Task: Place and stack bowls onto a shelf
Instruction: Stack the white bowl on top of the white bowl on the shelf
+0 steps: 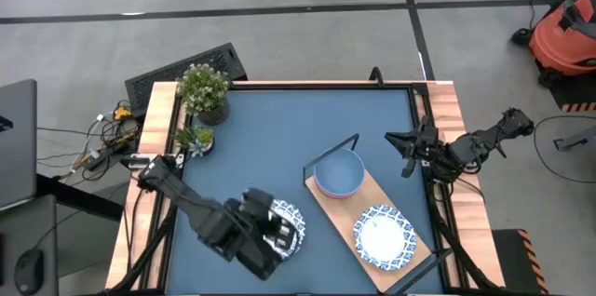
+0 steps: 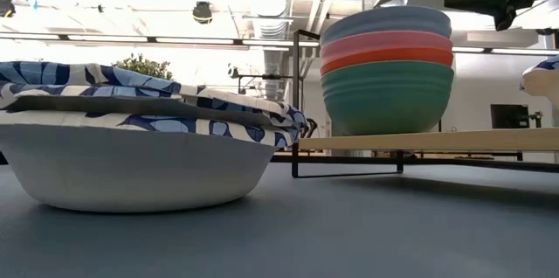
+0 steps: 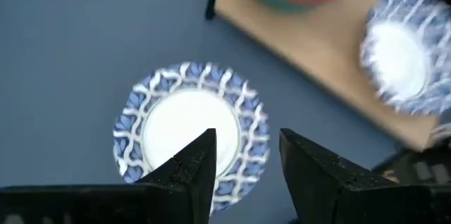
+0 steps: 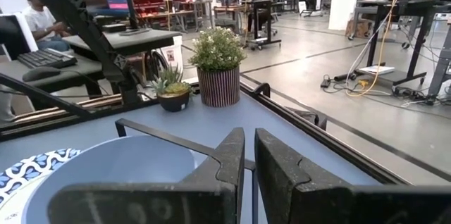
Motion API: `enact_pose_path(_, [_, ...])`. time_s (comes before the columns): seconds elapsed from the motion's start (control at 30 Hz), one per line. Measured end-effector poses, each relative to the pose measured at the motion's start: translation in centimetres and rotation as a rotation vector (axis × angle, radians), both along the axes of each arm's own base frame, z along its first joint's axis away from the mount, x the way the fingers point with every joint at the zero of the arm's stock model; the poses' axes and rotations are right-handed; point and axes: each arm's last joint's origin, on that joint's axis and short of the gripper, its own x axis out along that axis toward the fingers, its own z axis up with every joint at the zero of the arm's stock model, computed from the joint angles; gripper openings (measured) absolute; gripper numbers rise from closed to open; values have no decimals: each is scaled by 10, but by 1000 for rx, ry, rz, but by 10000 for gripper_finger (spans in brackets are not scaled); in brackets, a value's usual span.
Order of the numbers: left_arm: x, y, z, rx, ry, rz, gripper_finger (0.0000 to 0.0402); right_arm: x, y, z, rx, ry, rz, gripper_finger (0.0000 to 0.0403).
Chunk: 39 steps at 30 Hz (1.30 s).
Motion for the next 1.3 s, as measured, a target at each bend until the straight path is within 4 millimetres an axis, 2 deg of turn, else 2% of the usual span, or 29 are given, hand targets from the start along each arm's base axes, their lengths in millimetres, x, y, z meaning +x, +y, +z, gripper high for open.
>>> enact_pose_path(0.2, [-8, -16, -49, -20, 143, 78, 139, 0, 0, -1, -4, 9, -1, 63])
enact_pose_path(0.3, [-14, -22, -65, -32, 151, 139, 139, 0, 0, -1, -1, 6, -1, 63])
enact_pose_path(0.53, [-39, -20, -60, -36, 144, 106, 139, 0, 0, 0, 88, -41, -5, 63])
enact_pose_path(0.67, [-60, -10, -50, -72, 95, 81, 139, 0, 0, 0, 166, -80, -9, 63])
enact_pose_path(0.77, [-74, -1, -56, -105, 60, 47, 139, 0, 0, 0, 224, -108, -11, 63])
enact_pose_path(0.9, [-90, 11, -74, -189, -37, 10, 139, 0, 0, 0, 296, -144, -14, 63])
enact_pose_path(1.1, [-97, 19, -124, -288, -193, -27, 139, 0, 0, -1, 388, -189, -15, 63])
enact_pose_path(1.2, [-99, 21, -143, -305, -189, -30, 139, 0, 0, -1, 408, -198, -14, 63])
enact_pose_path(1.3, [-101, 22, -151, -310, -168, -40, 139, 0, 0, -1, 433, -210, -15, 63])
